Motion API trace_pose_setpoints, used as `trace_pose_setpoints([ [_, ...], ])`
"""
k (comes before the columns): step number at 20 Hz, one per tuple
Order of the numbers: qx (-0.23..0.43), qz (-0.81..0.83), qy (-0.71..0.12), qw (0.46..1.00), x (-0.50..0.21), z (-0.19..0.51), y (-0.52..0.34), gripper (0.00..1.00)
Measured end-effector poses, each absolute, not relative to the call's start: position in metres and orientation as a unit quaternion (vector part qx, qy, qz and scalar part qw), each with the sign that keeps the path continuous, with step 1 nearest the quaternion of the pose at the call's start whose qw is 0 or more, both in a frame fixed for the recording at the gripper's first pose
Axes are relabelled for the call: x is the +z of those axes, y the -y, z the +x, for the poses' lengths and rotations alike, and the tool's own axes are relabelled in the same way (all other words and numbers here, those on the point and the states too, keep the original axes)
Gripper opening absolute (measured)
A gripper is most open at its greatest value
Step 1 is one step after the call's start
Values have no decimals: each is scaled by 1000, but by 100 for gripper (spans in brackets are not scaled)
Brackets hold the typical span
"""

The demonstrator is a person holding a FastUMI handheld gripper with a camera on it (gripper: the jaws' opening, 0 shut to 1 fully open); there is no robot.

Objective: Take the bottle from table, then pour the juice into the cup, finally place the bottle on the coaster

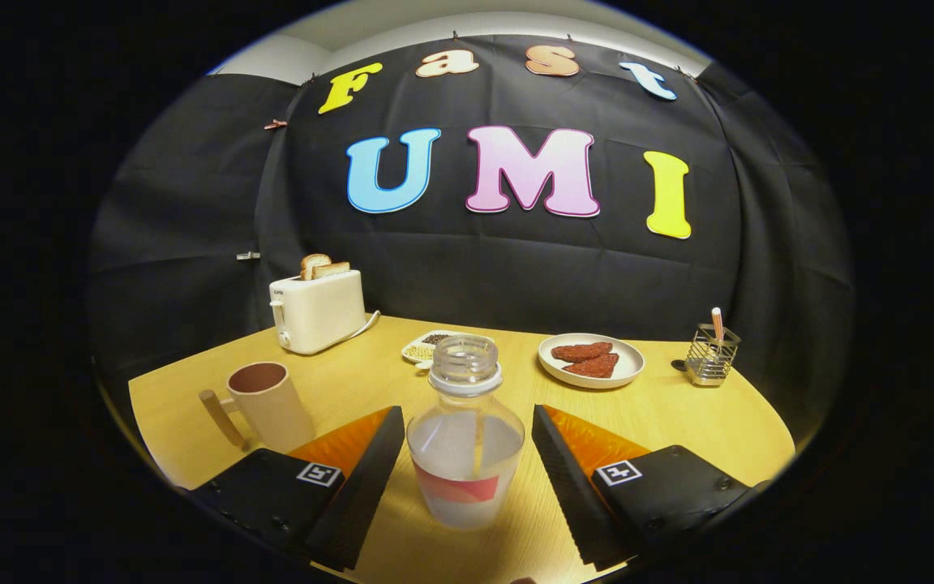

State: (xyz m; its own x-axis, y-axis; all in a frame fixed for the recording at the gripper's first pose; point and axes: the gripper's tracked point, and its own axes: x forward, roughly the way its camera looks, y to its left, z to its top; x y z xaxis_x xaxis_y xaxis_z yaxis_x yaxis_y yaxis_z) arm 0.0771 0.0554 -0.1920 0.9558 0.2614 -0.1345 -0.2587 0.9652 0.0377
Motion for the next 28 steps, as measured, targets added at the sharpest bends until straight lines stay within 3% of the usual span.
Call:
trace_pose_setpoints([
  [4, 136, 0, -58, 989, -194, 86, -58, 97],
  [7, 151, 0, -52, 987, -194, 89, -63, 80],
  [8, 156, -2, -53, 986, -193, 87, -63, 79],
  [20, 193, -38, -68, 978, -193, 90, -70, 70],
  [28, 223, -164, -36, 960, -140, 97, -84, 69],
])
